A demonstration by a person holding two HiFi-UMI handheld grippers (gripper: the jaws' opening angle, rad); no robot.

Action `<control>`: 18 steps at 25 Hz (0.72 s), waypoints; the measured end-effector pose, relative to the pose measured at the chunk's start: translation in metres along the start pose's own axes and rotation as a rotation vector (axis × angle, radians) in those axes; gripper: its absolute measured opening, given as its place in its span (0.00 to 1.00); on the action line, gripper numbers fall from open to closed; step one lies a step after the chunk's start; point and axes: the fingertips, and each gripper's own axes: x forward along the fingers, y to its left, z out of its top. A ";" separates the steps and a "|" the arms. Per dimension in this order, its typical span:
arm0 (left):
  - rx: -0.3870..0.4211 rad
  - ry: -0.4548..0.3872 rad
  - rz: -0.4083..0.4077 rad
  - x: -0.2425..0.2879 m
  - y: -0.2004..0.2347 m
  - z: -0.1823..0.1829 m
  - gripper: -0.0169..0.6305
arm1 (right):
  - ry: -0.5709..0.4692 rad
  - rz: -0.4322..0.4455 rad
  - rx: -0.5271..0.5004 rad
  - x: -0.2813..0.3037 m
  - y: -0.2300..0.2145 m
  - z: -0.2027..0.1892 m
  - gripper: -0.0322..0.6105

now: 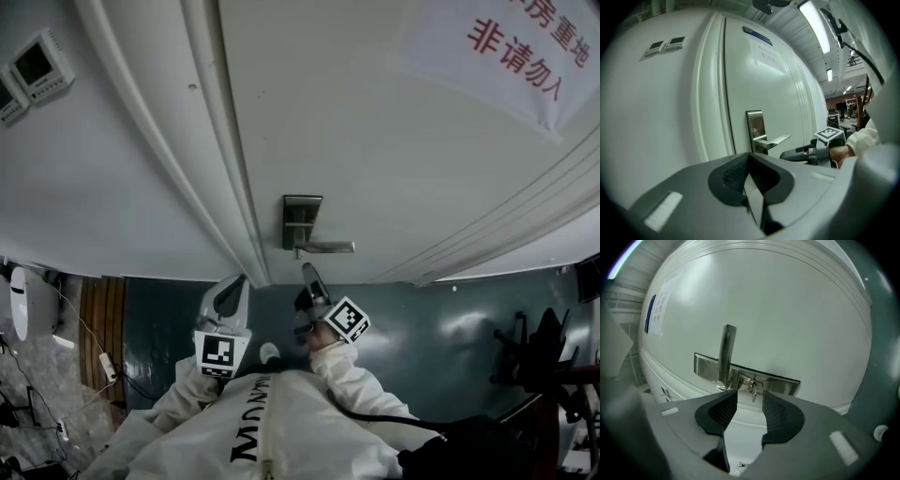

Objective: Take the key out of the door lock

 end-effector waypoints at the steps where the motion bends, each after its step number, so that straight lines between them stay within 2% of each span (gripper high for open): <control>1: -0.001 -0.001 -0.002 0.000 0.000 0.000 0.03 | -0.007 -0.005 0.015 0.001 -0.003 0.000 0.29; 6: -0.003 0.001 -0.008 0.001 0.000 -0.002 0.03 | -0.036 0.009 0.096 0.008 -0.008 -0.004 0.28; 18: 0.012 0.016 -0.008 -0.001 0.006 -0.007 0.03 | -0.074 -0.001 0.171 0.026 -0.018 -0.005 0.26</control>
